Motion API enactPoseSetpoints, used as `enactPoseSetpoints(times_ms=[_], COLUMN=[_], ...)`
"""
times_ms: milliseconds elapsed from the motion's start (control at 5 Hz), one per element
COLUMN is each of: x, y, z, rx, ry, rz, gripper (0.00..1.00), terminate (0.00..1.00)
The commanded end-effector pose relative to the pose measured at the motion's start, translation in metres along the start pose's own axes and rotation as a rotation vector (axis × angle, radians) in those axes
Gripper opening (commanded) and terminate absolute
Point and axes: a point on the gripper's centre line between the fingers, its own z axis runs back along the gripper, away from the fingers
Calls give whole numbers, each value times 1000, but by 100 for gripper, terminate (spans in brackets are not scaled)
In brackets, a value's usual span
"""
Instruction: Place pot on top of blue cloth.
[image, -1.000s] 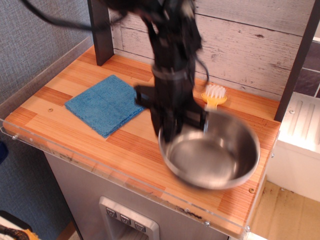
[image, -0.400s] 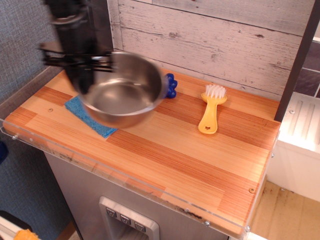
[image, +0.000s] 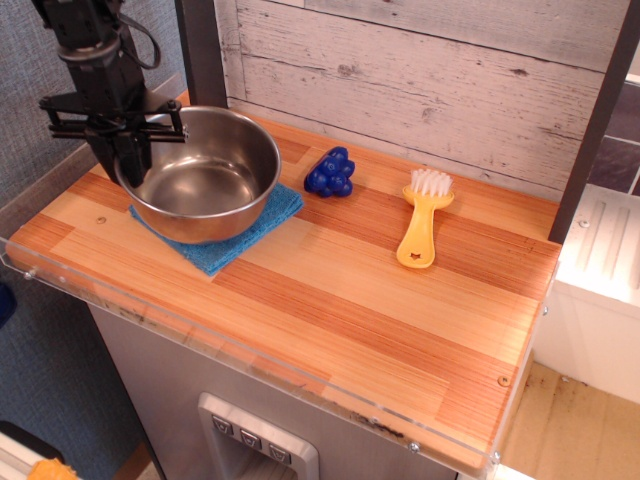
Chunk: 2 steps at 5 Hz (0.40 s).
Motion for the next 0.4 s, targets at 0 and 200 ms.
enactPoseSetpoints(times_ms=[0, 200], x=[9, 9], y=[-4, -4], z=[0, -2], rx=[17, 30], ry=[-34, -27], rz=[-7, -9], gripper=[0, 100], terminate=[0, 0])
